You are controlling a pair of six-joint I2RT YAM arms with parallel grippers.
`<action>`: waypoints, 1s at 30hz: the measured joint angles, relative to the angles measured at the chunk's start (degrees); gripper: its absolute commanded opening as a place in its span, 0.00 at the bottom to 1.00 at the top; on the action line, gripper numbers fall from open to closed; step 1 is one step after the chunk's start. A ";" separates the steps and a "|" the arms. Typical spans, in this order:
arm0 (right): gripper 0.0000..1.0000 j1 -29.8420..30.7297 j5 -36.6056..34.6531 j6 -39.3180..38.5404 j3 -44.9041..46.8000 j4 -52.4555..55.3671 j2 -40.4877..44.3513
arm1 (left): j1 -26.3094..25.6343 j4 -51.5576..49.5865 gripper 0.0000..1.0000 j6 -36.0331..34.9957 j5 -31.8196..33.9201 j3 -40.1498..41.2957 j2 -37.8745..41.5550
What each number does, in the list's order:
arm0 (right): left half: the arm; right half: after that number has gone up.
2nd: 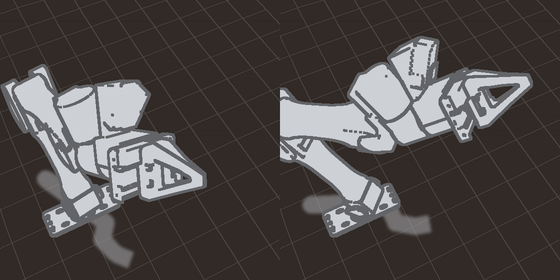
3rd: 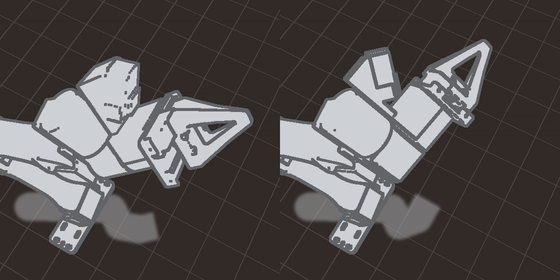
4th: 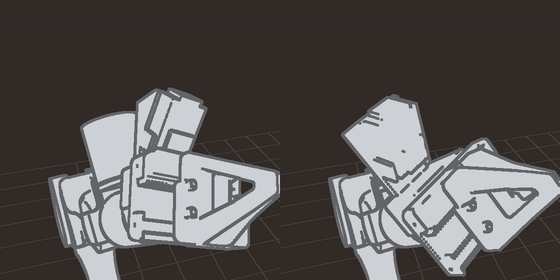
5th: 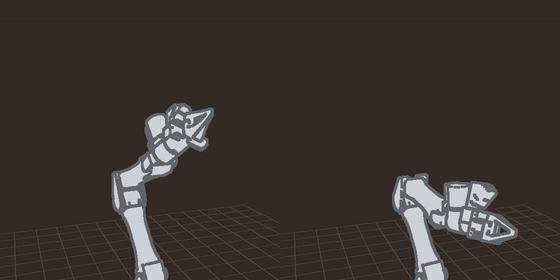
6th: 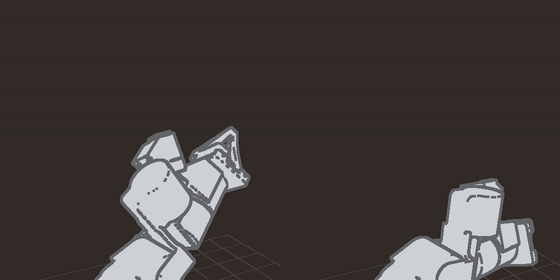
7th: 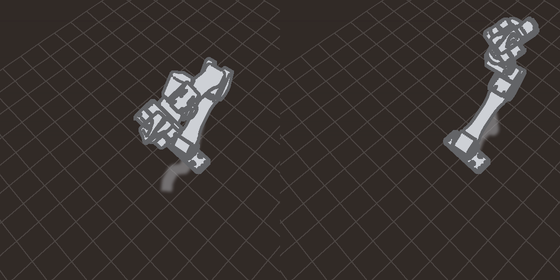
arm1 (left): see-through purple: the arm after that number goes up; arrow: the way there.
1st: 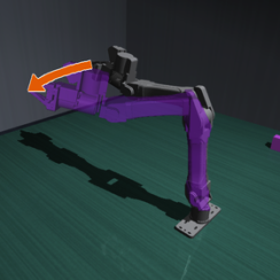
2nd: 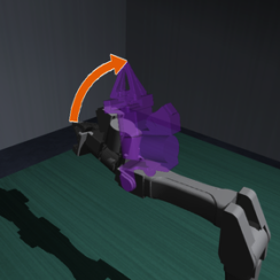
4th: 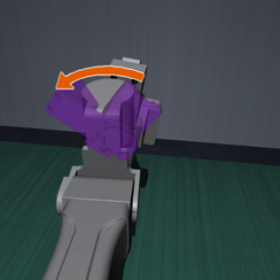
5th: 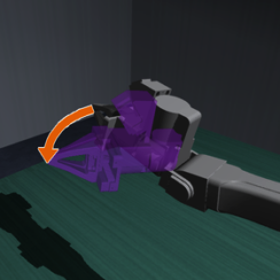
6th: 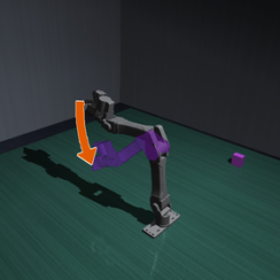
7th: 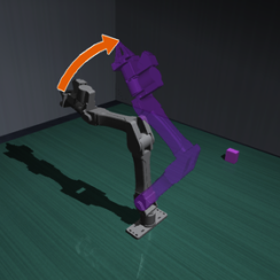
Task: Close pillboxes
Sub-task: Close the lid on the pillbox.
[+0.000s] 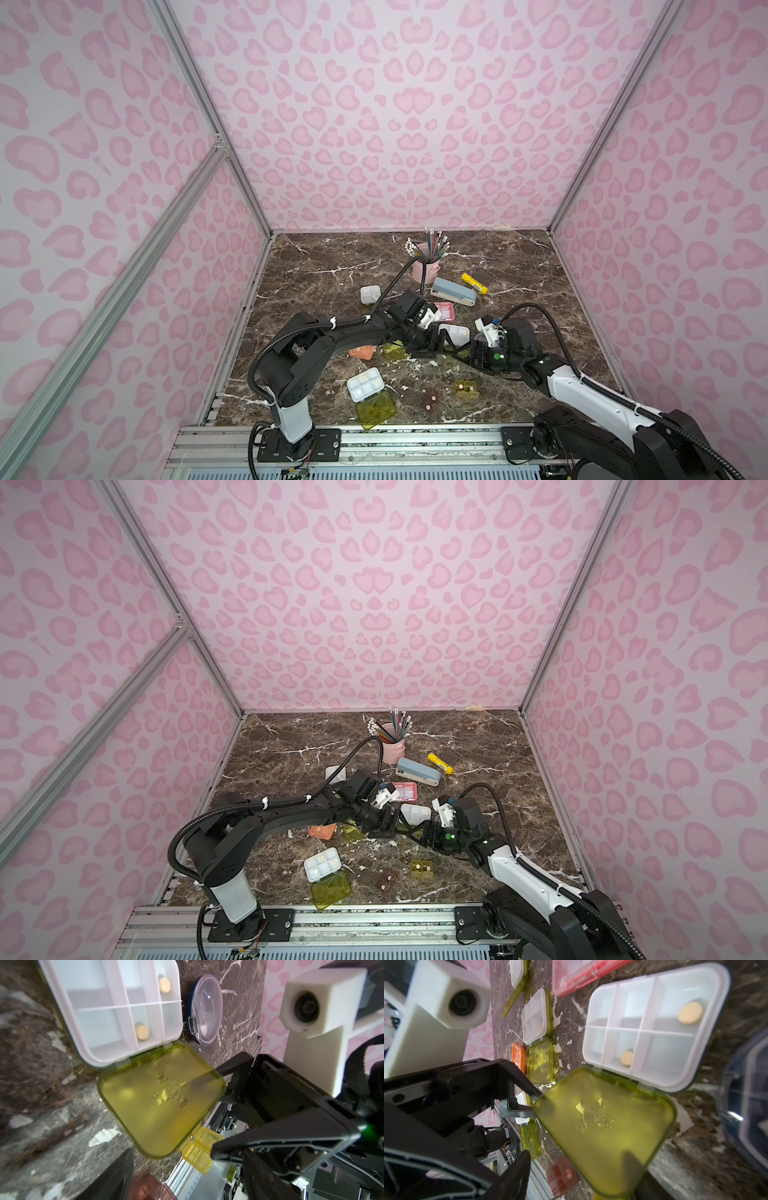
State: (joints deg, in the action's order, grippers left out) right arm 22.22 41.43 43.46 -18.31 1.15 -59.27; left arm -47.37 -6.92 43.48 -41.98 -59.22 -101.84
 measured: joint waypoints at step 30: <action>0.75 -2.03 0.09 -4.22 -7.58 -1.22 -7.98 | 4.52 -7.98 0.84 -3.37 2.14 2.56 9.29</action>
State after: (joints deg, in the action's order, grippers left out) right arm 20.18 41.52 39.24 -25.89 -0.08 -67.24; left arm -42.85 -14.90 40.12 -39.83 -56.66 -92.55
